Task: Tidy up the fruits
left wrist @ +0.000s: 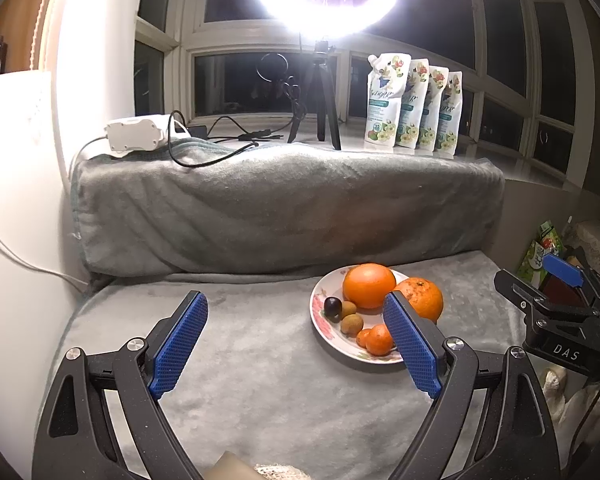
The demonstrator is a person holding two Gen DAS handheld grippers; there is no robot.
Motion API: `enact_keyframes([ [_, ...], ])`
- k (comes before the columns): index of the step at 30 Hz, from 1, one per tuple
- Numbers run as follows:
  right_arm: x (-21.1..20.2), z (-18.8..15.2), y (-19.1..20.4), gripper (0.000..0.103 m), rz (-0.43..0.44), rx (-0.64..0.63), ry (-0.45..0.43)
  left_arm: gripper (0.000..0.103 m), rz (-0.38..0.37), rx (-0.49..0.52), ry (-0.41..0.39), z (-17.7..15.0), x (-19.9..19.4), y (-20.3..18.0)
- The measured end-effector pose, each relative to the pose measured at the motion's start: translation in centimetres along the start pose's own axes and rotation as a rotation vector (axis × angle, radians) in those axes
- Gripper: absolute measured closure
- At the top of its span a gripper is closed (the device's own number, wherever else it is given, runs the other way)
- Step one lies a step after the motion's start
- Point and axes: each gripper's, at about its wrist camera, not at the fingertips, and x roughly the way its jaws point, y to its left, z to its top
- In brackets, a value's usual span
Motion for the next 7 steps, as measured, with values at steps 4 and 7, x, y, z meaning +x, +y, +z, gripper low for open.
enact_keyframes([
  [4, 0.01, -0.01, 0.01, 0.0, 0.0, 0.001, 0.002, 0.013, -0.001, 0.002, 0.001, -0.02, 0.0, 0.02],
  [7, 0.15, -0.03, -0.11, 0.0, 0.0, 0.0, 0.005, 0.013, -0.004, 0.004, 0.005, -0.02, 0.09, 0.03],
])
